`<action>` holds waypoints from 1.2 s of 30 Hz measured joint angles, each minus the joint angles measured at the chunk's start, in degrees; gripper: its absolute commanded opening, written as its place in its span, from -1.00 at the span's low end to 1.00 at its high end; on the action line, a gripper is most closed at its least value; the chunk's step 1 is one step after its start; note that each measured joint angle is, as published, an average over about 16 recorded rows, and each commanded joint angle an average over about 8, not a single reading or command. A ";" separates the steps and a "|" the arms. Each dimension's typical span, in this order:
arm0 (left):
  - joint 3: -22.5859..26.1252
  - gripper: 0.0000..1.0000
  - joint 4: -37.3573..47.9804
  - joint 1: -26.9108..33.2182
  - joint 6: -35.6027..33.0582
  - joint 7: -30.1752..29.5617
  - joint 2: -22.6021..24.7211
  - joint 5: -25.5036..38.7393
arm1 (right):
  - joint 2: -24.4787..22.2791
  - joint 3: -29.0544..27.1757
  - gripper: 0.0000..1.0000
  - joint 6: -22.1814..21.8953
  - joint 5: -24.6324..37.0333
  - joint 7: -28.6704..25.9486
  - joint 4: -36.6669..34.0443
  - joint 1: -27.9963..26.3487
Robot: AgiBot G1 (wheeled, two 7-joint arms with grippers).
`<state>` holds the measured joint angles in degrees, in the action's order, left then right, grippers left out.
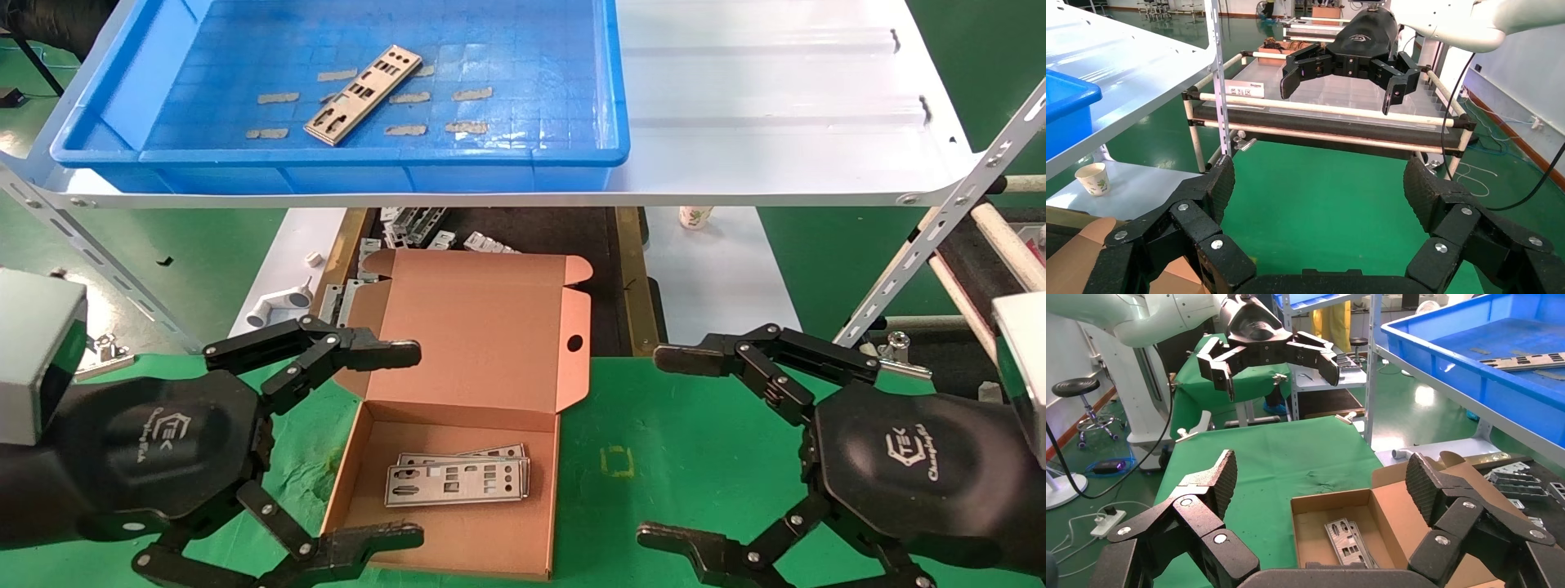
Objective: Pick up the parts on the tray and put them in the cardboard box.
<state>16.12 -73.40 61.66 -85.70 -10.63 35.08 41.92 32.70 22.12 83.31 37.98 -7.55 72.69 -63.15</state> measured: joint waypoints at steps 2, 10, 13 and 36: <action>0.00 1.00 0.00 0.00 0.00 0.00 0.00 0.00 | 0.00 0.00 1.00 0.00 0.00 0.00 0.00 0.00; 0.00 1.00 0.00 0.00 0.00 0.00 0.00 0.00 | 0.00 0.00 1.00 0.00 0.00 0.00 0.00 0.00; 0.00 1.00 0.00 0.00 0.00 0.00 0.00 0.00 | 0.00 0.00 1.00 0.00 0.00 0.00 0.00 0.00; 0.00 1.00 0.00 0.00 0.00 0.00 0.00 0.00 | 0.00 0.00 1.00 0.00 0.00 0.00 0.00 0.00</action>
<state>16.12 -73.40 61.66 -85.70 -10.63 35.08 41.92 32.70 22.12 83.31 37.98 -7.55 72.69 -63.15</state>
